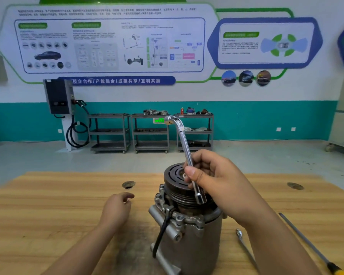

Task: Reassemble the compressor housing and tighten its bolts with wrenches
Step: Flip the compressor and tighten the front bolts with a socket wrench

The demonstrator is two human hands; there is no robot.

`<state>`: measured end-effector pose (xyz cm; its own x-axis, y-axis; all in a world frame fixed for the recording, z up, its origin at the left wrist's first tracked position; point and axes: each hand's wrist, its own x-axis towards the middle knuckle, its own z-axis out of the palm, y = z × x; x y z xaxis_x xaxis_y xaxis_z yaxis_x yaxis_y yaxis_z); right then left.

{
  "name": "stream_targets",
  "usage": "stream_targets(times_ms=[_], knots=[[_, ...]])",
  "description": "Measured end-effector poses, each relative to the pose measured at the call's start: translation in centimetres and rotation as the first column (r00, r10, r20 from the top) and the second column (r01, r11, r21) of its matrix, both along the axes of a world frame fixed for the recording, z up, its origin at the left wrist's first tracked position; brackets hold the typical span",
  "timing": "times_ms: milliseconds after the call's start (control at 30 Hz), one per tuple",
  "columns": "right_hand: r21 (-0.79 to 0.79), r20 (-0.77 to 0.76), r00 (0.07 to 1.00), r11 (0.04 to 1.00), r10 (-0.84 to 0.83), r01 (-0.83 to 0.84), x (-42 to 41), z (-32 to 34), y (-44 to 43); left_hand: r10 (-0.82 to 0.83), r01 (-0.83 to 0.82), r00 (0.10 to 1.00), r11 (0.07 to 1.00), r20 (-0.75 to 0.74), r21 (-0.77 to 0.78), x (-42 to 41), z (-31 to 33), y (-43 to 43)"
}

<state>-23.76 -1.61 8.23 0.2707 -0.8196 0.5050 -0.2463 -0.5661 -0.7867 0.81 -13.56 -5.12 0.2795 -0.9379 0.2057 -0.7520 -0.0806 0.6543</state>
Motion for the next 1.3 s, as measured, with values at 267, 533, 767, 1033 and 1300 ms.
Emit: stream_targets(times_ms=[267,533,767,1033,1300], knots=[[0.012,-0.007,1.0,1.0,0.001,-0.001,0.0,0.1,-0.2,-0.046,-0.048,0.898,0.979,0.438,0.2,2.4,-2.4,-2.7],[-0.011,-0.001,1.0,1.0,-0.004,0.004,0.3,0.0,-0.2,-0.018,-0.035,0.849,0.995,0.527,0.09,2.4,-2.1,-2.6],[-0.001,-0.013,1.0,1.0,-0.019,0.019,0.2,0.0,-0.2,-0.191,0.183,0.889,0.981,0.416,0.06,1.2,-2.3,-2.4],[-0.008,-0.023,1.0,1.0,-0.015,0.015,0.1,0.1,-0.2,-0.163,0.165,0.876,0.986,0.455,0.036,-1.2,-0.8,-1.0],[-0.018,-0.021,1.0,1.0,-0.002,0.001,0.3,0.2,0.0,-0.288,0.053,0.845,0.884,-0.451,-0.465,-5.2,4.3,8.3]])
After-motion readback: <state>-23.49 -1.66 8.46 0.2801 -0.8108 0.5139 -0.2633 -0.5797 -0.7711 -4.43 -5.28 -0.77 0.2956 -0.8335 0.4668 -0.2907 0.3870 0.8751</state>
